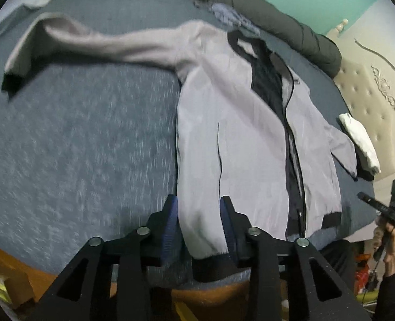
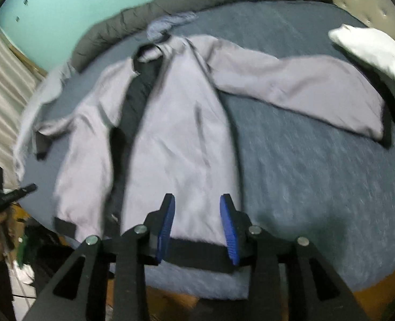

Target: Fold clothes

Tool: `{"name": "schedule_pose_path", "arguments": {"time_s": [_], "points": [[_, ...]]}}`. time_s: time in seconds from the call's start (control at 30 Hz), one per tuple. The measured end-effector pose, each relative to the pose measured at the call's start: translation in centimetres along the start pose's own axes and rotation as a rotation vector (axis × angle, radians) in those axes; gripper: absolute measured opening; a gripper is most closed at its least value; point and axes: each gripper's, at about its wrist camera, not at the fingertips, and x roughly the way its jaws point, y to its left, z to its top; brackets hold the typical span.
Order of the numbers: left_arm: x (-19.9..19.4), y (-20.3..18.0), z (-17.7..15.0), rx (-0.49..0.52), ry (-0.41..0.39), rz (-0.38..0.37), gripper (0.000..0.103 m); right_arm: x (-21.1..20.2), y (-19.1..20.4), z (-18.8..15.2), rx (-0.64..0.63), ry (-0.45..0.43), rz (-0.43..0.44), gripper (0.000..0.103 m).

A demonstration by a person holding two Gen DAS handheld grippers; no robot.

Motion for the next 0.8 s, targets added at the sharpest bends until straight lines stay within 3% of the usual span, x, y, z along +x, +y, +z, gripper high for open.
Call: {"name": "schedule_pose_path", "arguments": {"time_s": [0.33,0.57,0.7,0.8], "points": [[2.9,-1.8,4.9,0.021,-0.082,-0.013,0.036,6.6,4.4,6.4,0.011,0.005,0.107,0.038],[7.5,-0.7,8.4,-0.023,-0.145,0.008,0.036,12.8,7.6,11.1,-0.018,0.035,0.111,0.039],[10.2,0.3,9.5,-0.041,-0.166,0.02,0.036,16.5,9.4,13.9,-0.04,0.043,0.106,0.047],[12.0,1.1,10.1,-0.041,-0.178,0.03,0.036,19.0,10.3,15.8,-0.048,0.045,0.106,0.047]]}}
